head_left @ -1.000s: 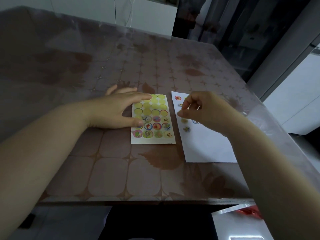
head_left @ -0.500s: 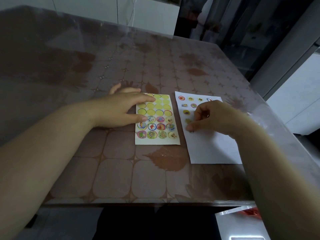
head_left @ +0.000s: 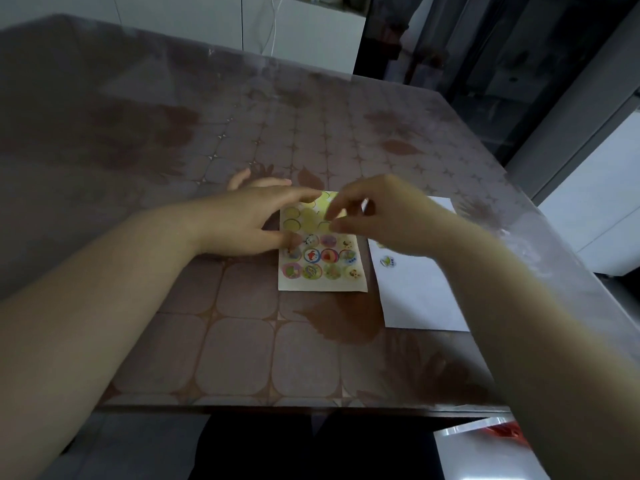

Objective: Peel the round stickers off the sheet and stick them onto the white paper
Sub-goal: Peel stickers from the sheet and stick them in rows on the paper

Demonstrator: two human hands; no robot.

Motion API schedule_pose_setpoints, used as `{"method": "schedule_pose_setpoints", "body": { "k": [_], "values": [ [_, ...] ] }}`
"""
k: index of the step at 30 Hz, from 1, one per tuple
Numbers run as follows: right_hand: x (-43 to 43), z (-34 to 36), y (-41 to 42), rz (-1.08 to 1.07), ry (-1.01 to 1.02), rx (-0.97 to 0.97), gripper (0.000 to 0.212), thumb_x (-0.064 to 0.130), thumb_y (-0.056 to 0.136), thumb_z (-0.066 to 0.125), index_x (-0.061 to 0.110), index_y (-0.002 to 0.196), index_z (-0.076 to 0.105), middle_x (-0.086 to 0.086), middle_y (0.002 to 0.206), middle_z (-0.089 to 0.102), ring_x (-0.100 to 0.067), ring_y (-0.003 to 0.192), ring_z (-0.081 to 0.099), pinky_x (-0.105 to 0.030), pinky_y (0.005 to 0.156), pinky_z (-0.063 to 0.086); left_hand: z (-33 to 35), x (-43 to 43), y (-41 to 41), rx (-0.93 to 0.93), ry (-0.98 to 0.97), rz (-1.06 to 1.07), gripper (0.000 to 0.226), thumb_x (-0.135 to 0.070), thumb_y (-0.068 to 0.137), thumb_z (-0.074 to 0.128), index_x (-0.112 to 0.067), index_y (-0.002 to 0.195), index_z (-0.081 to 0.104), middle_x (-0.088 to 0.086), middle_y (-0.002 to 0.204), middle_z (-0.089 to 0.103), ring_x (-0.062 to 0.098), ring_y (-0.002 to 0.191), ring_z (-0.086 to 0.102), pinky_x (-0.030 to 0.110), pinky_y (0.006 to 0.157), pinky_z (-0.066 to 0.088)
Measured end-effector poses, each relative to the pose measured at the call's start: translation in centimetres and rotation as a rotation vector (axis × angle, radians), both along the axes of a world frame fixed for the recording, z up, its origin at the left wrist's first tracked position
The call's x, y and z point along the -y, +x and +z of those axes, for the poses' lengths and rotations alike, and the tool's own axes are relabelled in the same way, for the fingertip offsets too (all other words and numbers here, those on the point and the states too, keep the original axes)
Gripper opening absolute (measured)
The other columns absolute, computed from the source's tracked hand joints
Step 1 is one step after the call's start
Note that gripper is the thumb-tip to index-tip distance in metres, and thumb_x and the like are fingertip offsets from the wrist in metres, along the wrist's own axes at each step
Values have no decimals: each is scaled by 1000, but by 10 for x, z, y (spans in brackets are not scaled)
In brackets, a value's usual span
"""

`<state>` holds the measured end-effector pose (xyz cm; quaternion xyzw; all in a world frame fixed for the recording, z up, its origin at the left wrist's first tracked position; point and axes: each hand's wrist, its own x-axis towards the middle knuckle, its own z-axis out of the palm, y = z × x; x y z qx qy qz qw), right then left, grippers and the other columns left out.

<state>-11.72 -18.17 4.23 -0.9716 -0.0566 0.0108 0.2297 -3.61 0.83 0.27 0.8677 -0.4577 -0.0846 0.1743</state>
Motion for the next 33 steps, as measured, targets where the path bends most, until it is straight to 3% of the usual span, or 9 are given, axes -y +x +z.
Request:
{"method": "schedule_pose_setpoints", "body": {
  "k": [2, 7, 14, 18, 20, 23, 27, 30, 33],
  "values": [
    [-9, -10, 10, 34, 6, -6, 11, 26, 81, 68, 30, 91, 69, 18, 77, 54, -1, 66, 52, -12, 58, 40, 1, -1, -1, -23, 11, -8, 68, -44, 82, 55, -42, 138, 16, -17, 148, 23, -8, 131, 3, 40, 112, -13],
    [-15, -30, 13, -28, 263, -26, 7, 16, 74, 75, 22, 76, 71, 23, 57, 60, 0, 53, 53, -17, 55, 46, 1, 2, -5, -47, 69, -13, 74, -46, 81, 56, -42, 139, 10, -20, 149, 17, -6, 134, 0, 43, 112, -13],
    [-14, -31, 8, -12, 372, -18, 5, 12, 79, 70, 17, 77, 68, 14, 69, 60, 8, 59, 53, -5, 58, 41, 2, 3, -4, -88, 164, 36, 73, -51, 81, 52, -41, 140, 12, -14, 151, 18, 1, 138, -4, 46, 111, -14],
    [-13, -31, 7, -57, 424, -20, 10, 11, 80, 69, 20, 74, 67, 6, 66, 64, 2, 57, 56, -13, 60, 46, 3, 4, -5, -103, 175, 40, 68, -51, 81, 51, -43, 139, 15, -17, 151, 13, 1, 138, -10, 45, 109, -18],
    [-11, -23, 2, -97, 402, 2, 8, 17, 80, 69, 22, 75, 67, 2, 70, 67, -3, 61, 59, -18, 63, 49, 1, 4, -4, -90, 177, 34, 66, -52, 81, 49, -43, 138, 17, -17, 151, 12, 1, 137, -13, 45, 107, -20],
    [11, 6, -12, -191, 299, 45, 5, 28, 77, 71, 29, 74, 68, 9, 70, 65, 4, 51, 53, -12, 47, 41, -2, 2, -1, -53, 177, 12, 65, -56, 81, 47, -44, 138, 18, -19, 150, 14, 0, 137, -14, 45, 107, -22],
    [52, 18, -37, -311, 116, -155, 7, 35, 71, 75, 29, 73, 70, 11, 76, 66, -8, 70, 58, -19, 62, 43, -4, 2, 1, -19, 187, -18, 72, -69, 75, 39, -42, 139, 17, -28, 147, 12, -3, 135, -13, 44, 108, -22],
    [63, -4, -49, -384, 190, -229, 8, 30, 70, 77, 24, 73, 73, 14, 74, 63, -2, 72, 53, -18, 63, 36, -6, 5, 1, 0, 175, -27, 77, -65, 68, 33, -41, 139, 16, -31, 145, 8, -6, 133, -13, 38, 106, -22],
    [67, -16, -53, -441, 253, -202, 6, 28, 71, 77, 23, 72, 73, 19, 69, 60, 11, 63, 53, -7, 55, 35, -6, 5, 1, 9, 152, -34, 81, -67, 66, 32, -38, 140, 18, -30, 145, 6, -7, 133, -12, 36, 106, -20]
  ]
}}
